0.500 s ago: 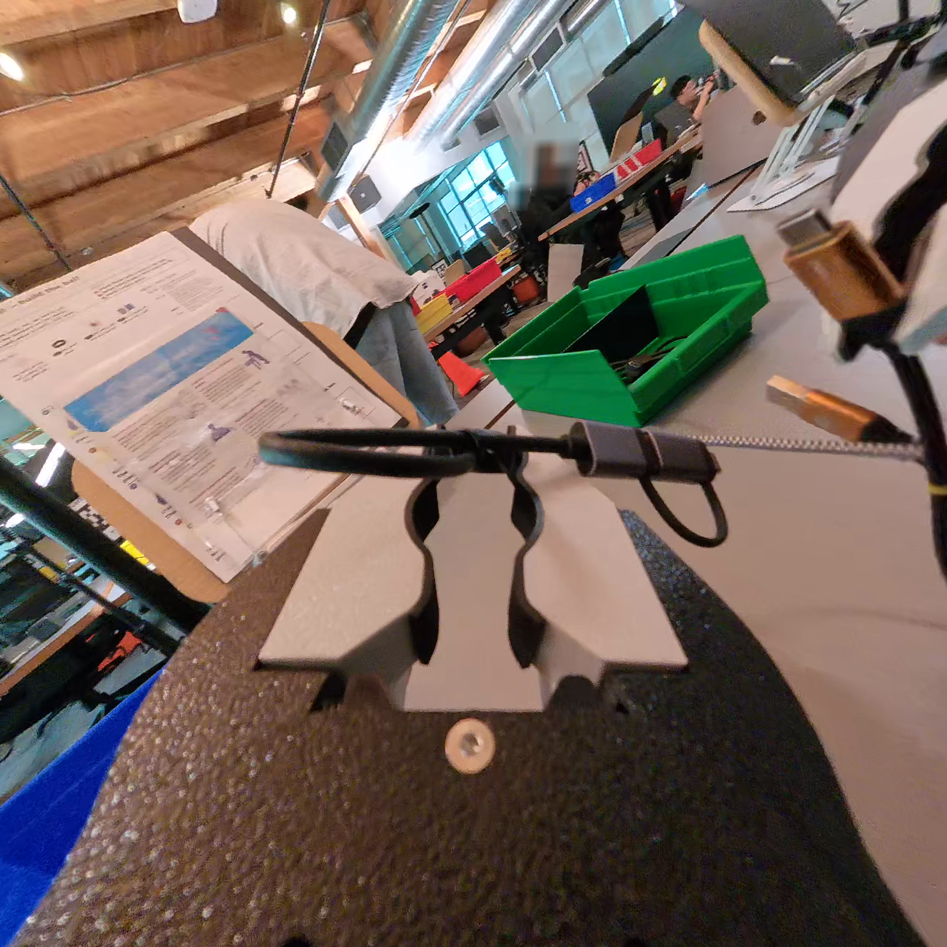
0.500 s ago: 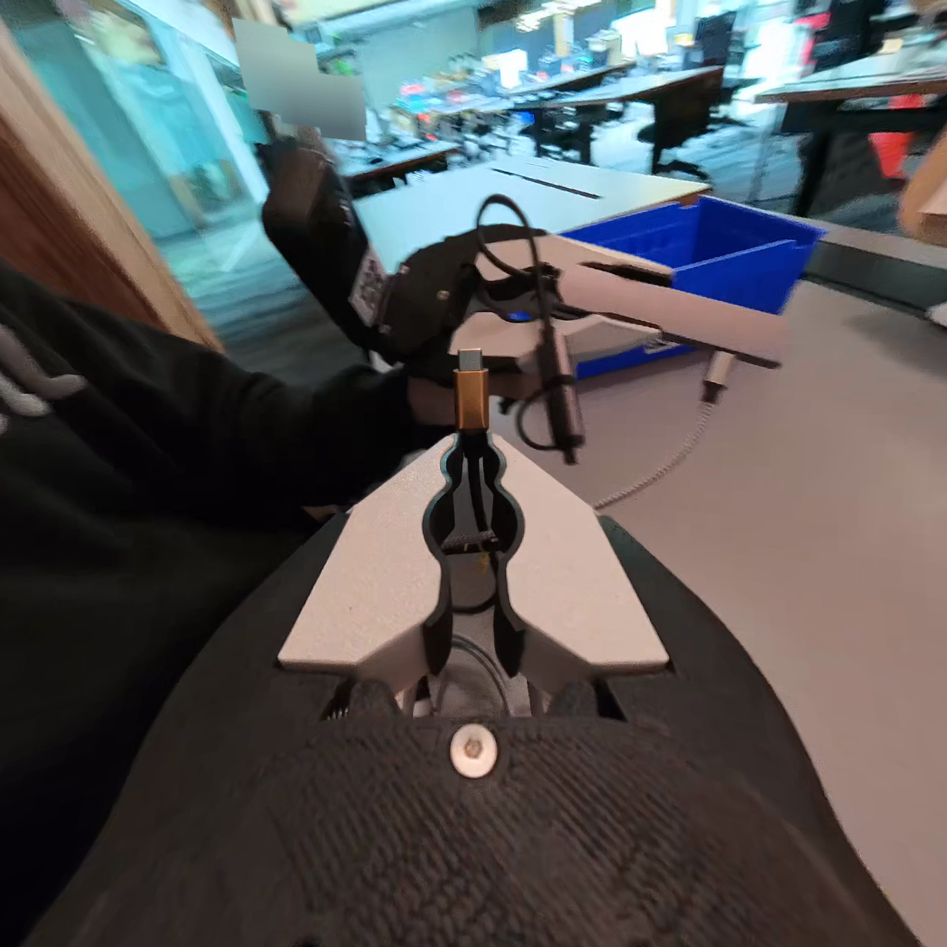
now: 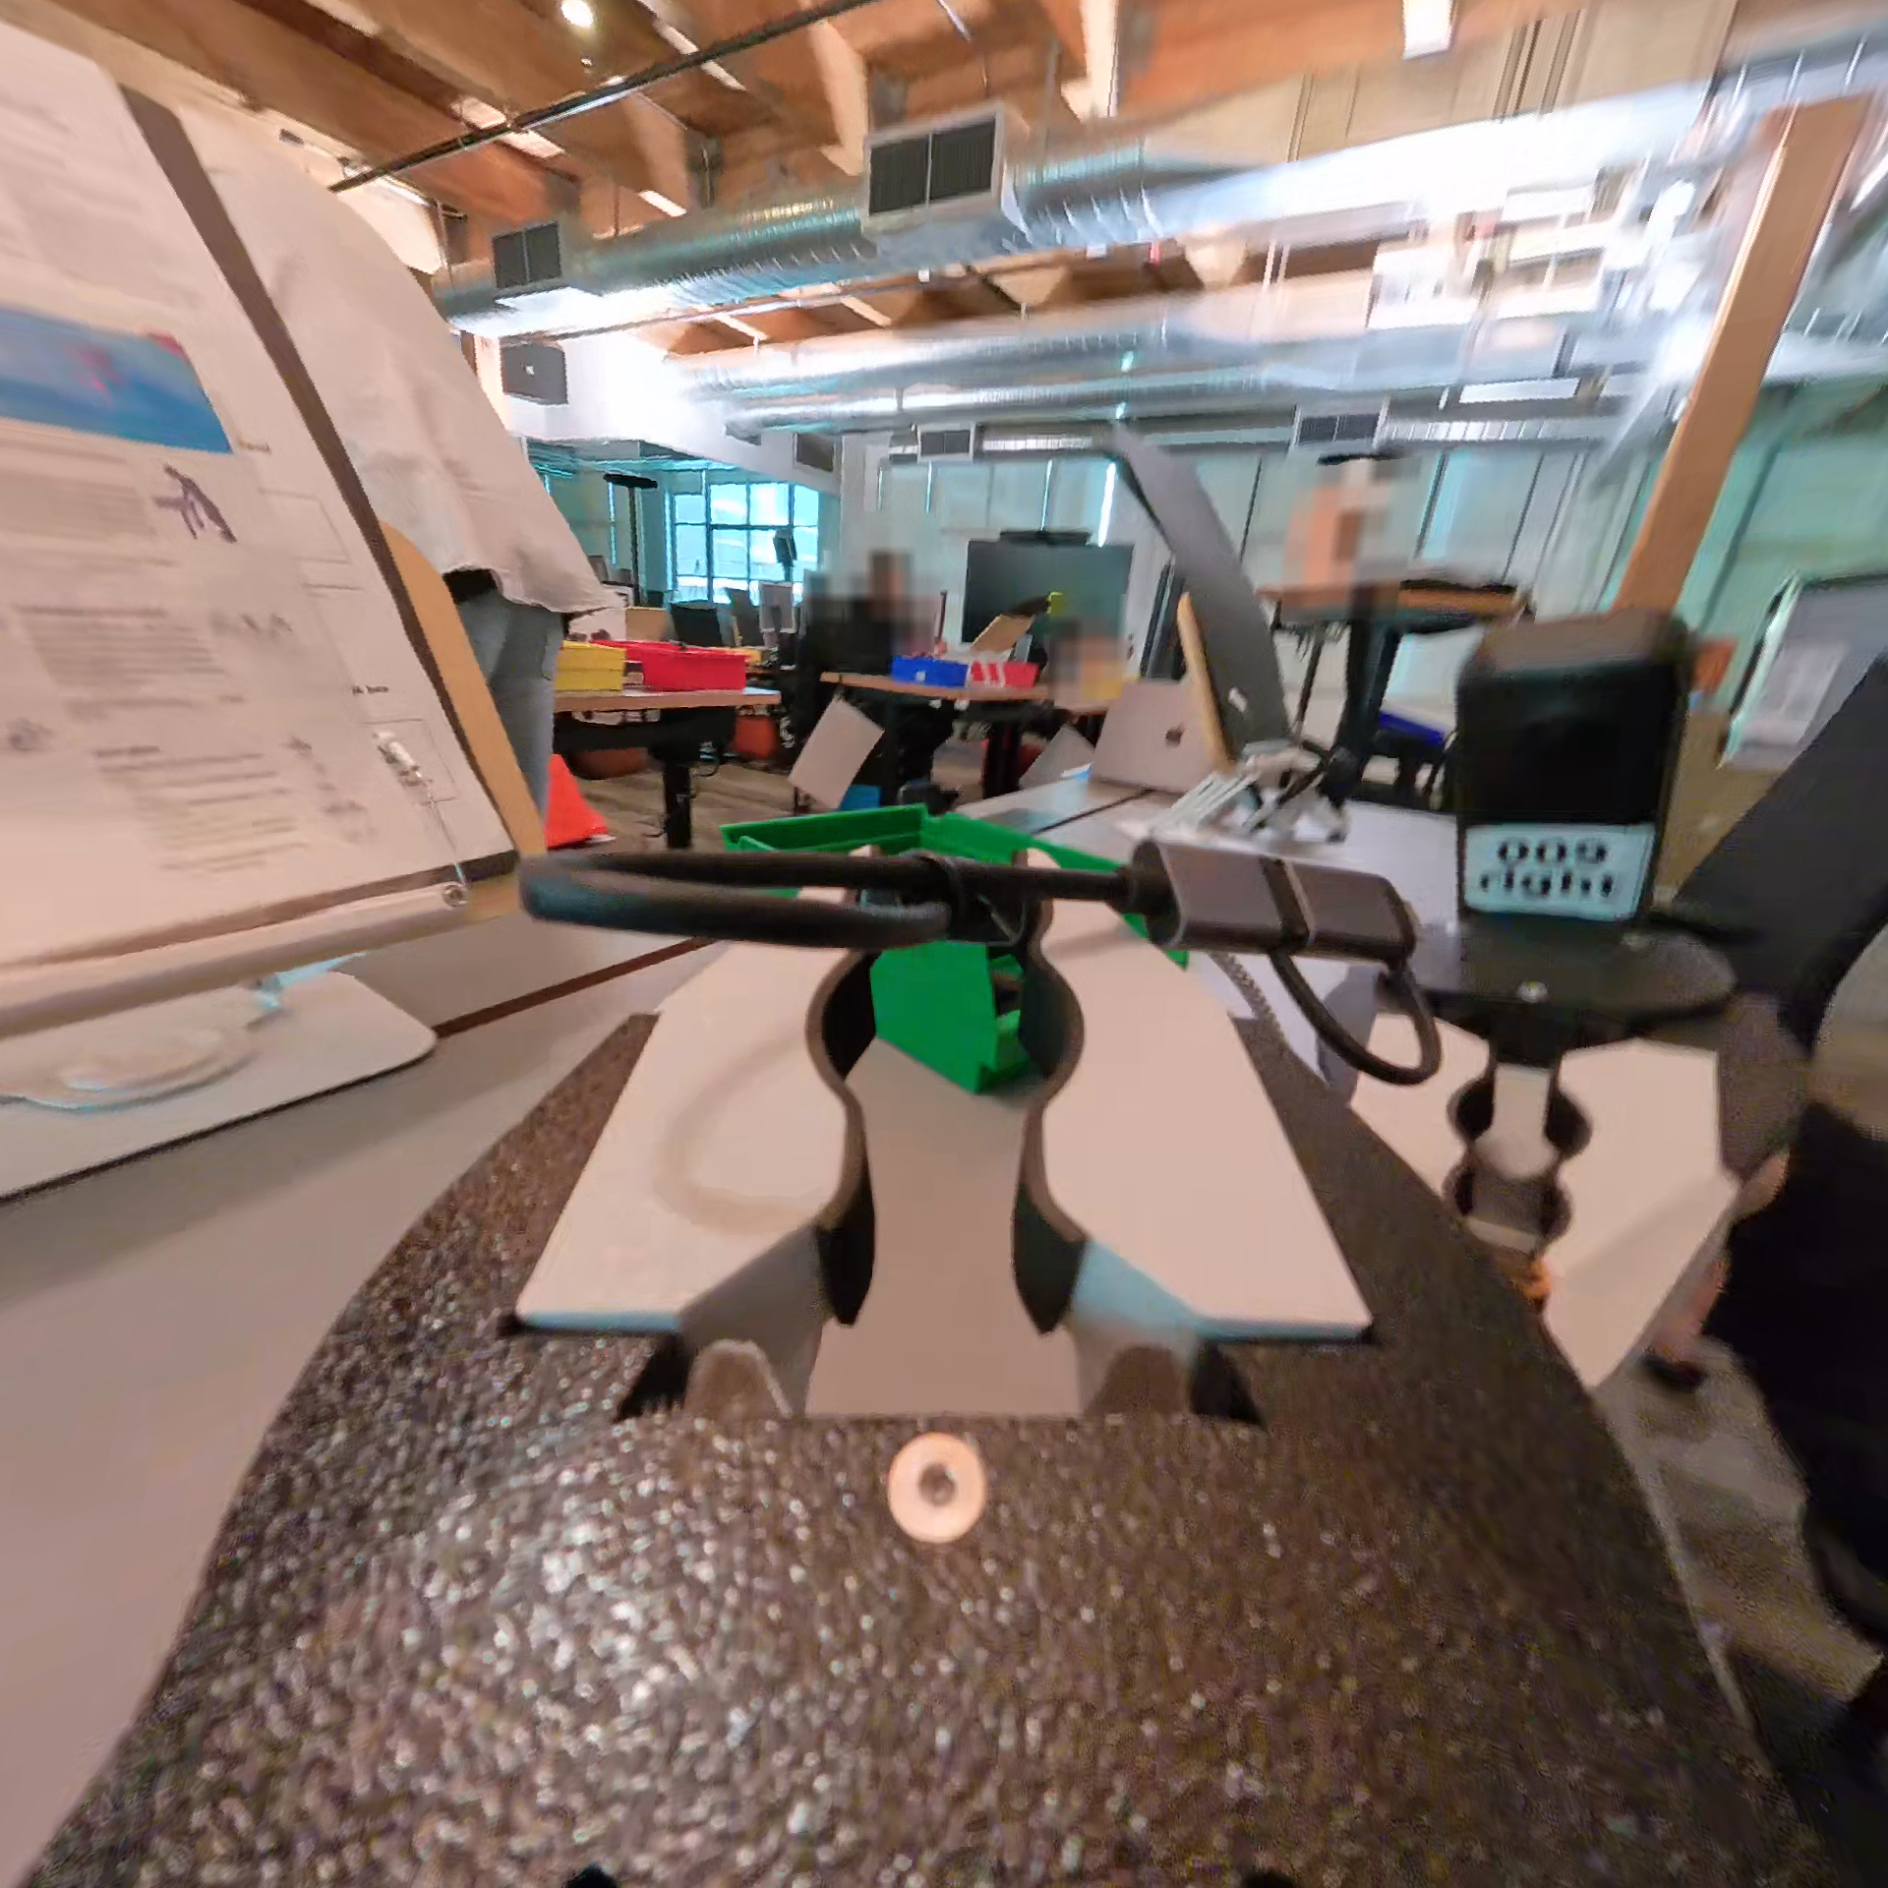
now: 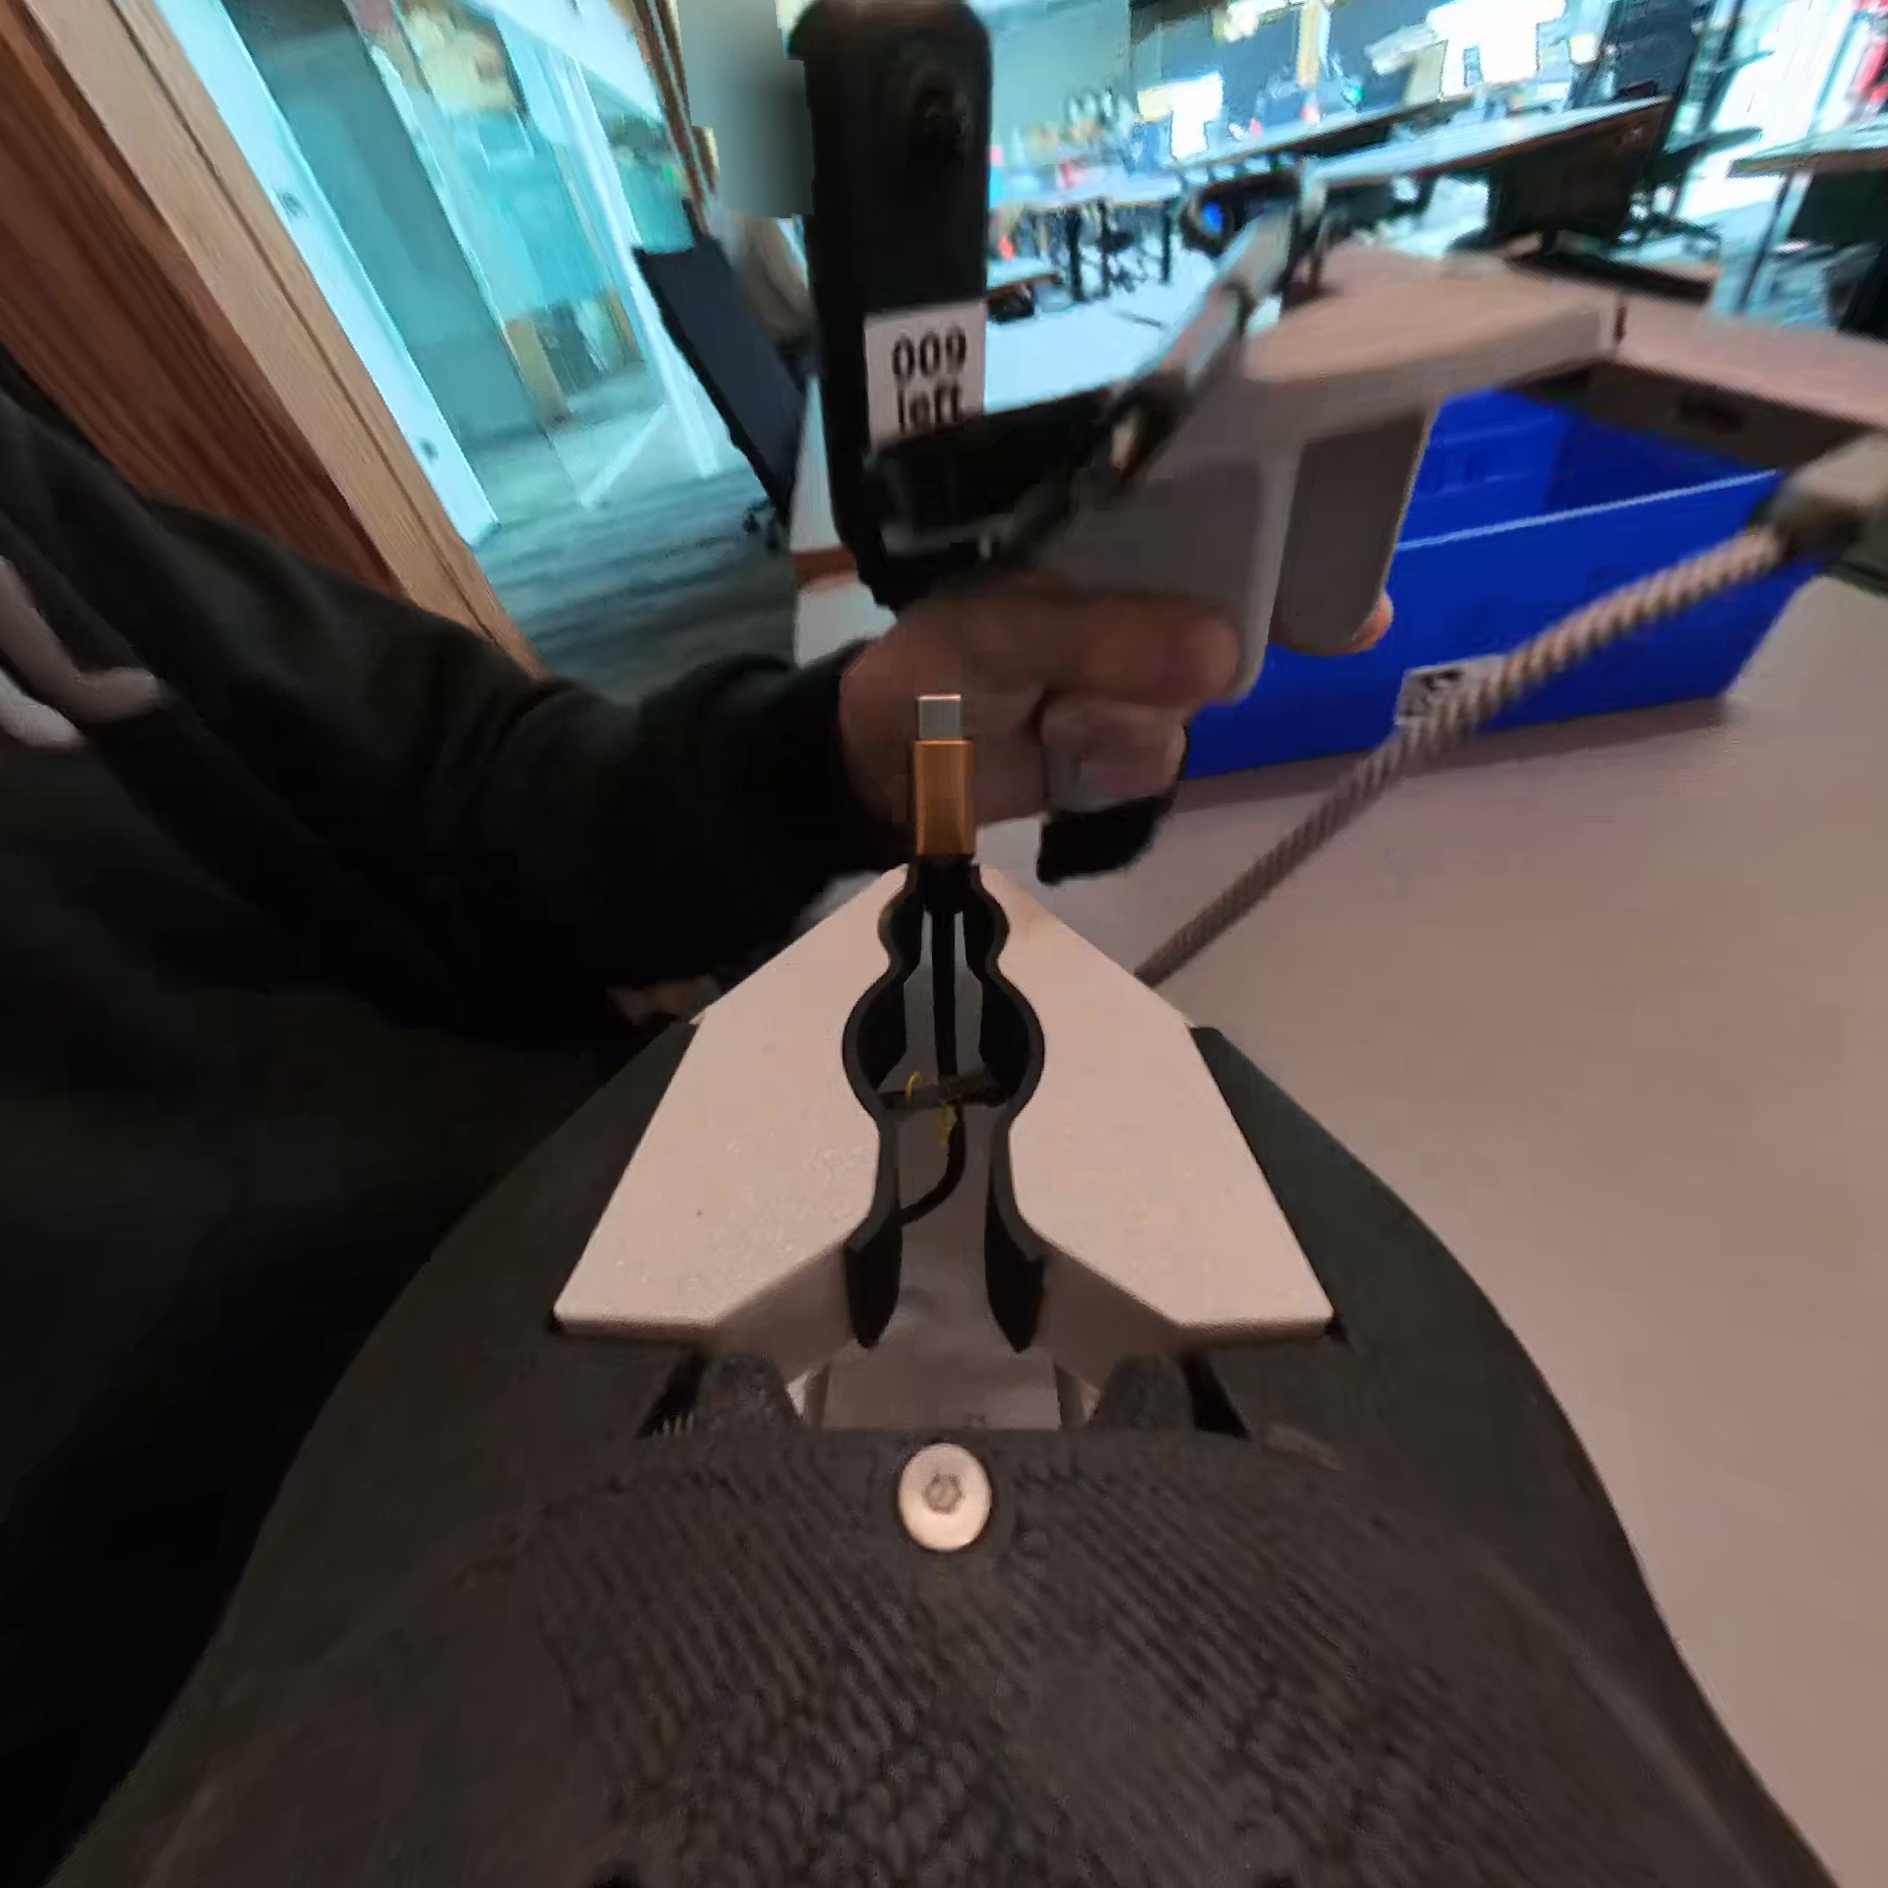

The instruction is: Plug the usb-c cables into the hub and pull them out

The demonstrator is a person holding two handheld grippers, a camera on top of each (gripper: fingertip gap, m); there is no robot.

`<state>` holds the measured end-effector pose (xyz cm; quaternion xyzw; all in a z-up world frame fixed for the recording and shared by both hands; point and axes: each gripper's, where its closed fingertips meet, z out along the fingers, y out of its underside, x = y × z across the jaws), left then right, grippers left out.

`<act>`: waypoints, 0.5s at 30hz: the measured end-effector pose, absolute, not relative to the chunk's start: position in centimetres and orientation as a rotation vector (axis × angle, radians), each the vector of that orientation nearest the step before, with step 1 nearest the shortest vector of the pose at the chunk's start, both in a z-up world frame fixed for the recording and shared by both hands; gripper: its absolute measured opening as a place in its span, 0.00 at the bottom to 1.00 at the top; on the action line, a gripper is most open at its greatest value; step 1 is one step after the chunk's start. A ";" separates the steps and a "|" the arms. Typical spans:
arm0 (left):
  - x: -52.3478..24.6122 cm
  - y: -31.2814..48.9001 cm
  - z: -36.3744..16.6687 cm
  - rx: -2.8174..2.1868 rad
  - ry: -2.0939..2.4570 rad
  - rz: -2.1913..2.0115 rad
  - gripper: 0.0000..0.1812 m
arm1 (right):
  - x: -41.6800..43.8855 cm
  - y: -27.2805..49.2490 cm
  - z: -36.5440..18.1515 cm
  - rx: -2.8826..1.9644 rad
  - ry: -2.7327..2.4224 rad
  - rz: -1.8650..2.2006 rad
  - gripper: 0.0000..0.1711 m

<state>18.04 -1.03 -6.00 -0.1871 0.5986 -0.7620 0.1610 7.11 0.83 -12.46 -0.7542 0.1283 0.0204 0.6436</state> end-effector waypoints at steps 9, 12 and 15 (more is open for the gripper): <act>24.9 2.1 -3.2 -0.454 1.582 -1.565 0.12 | 5.1 -1.1 -1.1 -1.383 0.051 -0.154 0.03; 26.8 4.6 3.5 -0.395 1.437 -1.478 0.12 | 4.6 -5.0 6.4 -1.216 0.020 -0.295 0.03; 28.3 7.6 13.4 -0.349 1.278 -1.430 0.12 | 6.1 -9.0 10.4 -1.245 0.062 -0.515 0.04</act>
